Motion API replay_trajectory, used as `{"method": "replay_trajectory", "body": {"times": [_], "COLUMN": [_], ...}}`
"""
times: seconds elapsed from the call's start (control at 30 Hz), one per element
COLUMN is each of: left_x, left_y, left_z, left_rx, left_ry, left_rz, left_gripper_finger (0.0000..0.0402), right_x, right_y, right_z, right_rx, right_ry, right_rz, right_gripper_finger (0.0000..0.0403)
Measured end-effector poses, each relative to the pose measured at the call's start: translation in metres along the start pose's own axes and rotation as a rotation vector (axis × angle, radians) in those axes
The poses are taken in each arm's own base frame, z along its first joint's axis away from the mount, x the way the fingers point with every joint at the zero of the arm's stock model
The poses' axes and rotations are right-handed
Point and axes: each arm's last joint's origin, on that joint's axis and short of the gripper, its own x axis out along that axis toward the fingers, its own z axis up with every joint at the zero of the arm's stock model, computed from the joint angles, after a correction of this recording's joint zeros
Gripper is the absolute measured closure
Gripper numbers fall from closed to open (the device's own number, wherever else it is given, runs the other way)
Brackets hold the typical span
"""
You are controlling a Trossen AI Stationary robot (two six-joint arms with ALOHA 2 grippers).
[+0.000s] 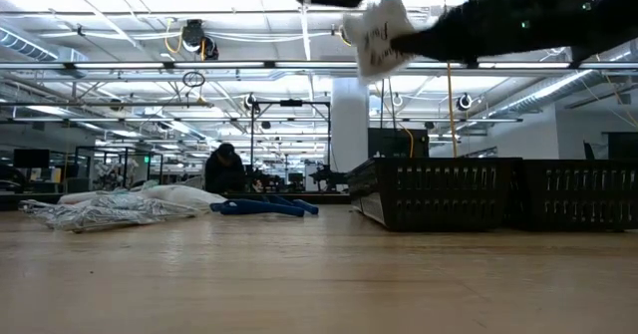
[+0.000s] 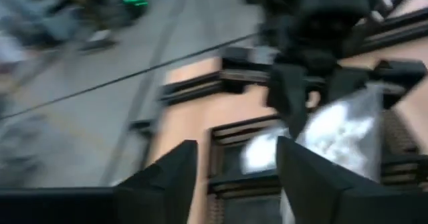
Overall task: Pick & Place Travel size toiletries
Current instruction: Put the cotton pack into the top right black basket
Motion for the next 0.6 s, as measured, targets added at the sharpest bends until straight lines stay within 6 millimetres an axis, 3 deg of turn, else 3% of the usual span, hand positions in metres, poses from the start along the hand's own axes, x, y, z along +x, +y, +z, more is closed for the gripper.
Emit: {"method": "replay_trajectory", "body": {"times": [0.13, 0.27, 0.43, 0.6], "left_x": [-0.034, -0.054, -0.059, -0.058], "left_y": [-0.003, -0.007, -0.01, -0.01], "left_z": [0.006, -0.005, -0.027, -0.04], "left_rx": [-0.039, -0.104, -0.196, -0.276], "left_ry": [0.123, 0.297, 0.487, 0.56], "left_rz": [0.183, 0.289, 0.354, 0.398], "left_gripper_finger": [0.0152, 0.0137, 0.0143, 0.0159], "right_x": [-0.013, -0.03, -0.048, -0.056], "right_y": [-0.008, -0.013, -0.016, -0.015], "right_z": [-0.004, -0.013, -0.025, -0.033], "right_rx": [-0.004, -0.021, 0.046, 0.056], "right_ry": [0.162, 0.361, 0.523, 0.614], "right_rz": [-0.133, -0.246, -0.295, -0.288], "right_gripper_finger": [0.038, 0.0379, 0.0367, 0.0378]}}
